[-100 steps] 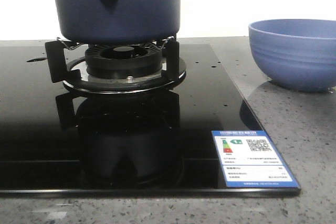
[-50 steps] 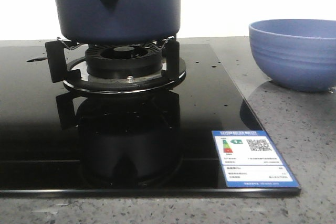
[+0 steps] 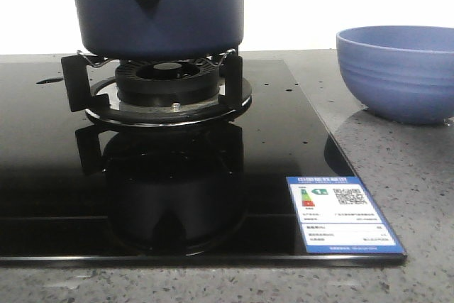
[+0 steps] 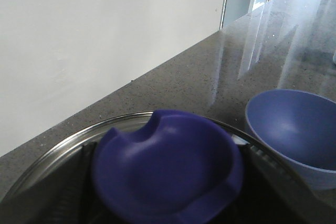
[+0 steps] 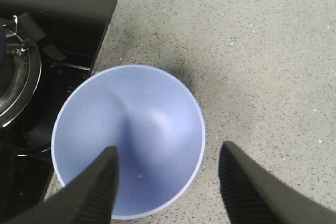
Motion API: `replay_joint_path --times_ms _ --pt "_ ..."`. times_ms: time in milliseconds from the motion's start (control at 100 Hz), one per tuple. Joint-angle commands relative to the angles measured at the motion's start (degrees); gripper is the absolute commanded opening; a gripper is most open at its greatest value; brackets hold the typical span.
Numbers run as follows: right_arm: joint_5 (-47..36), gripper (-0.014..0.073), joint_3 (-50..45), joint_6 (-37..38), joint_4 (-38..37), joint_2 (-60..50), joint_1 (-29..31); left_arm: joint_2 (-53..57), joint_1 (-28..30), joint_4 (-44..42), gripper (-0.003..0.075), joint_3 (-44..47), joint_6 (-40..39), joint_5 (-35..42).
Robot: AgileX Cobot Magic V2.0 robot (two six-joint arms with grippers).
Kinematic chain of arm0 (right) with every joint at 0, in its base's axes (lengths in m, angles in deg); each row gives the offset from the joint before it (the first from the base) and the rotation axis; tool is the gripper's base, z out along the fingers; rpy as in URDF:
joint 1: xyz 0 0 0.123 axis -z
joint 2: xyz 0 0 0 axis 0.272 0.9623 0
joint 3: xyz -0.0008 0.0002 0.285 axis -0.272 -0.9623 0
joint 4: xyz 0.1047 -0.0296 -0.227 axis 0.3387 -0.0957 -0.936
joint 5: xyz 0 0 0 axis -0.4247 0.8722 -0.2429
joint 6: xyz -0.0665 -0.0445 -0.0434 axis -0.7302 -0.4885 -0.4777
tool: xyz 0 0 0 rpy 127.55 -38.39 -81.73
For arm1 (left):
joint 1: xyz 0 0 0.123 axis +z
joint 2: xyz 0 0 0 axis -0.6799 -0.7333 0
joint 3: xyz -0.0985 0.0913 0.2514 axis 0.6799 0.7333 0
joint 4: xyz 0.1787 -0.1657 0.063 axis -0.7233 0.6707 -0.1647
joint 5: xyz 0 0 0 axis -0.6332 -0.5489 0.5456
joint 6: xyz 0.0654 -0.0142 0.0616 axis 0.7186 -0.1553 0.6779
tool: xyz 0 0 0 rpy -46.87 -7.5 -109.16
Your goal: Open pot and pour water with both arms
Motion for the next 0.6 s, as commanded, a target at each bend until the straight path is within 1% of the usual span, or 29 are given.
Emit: replay_joint_path --times_ms 0,60,190,310,430,500,550,590 --pt "-3.41 0.0379 1.31 -0.63 0.91 -1.30 0.39 2.76 -0.24 3.92 0.0540 -2.35 0.03 -2.46" --pt "-3.41 0.0379 1.31 -0.63 0.91 -1.30 0.39 3.06 -0.24 3.92 0.0559 -2.48 0.03 -2.55" --pt "-3.41 0.0379 1.31 -0.63 0.91 -1.30 0.39 4.90 -0.24 3.92 0.0559 -2.48 0.03 -2.55" --pt "-3.41 0.0379 1.31 -0.63 0.91 -1.30 0.39 9.02 0.14 3.92 0.0554 -2.48 0.03 -2.55" --pt "-3.58 0.0378 1.31 -0.63 1.93 -1.30 0.39 14.18 3.07 3.49 0.0530 -2.48 0.03 -2.45" --pt "-4.10 0.0358 1.31 -0.63 3.83 -1.30 0.39 17.04 5.48 3.40 0.0478 -2.48 -1.23 -0.56" --pt "-4.52 0.0311 1.31 -1.68 6.30 -1.30 0.39 19.06 7.25 3.36 0.0424 -2.36 -2.47 0.92" --pt "-5.02 0.0267 1.17 -3.82 9.37 -1.30 0.39 20.19 8.86 3.06 0.0365 -2.09 -3.33 2.34"
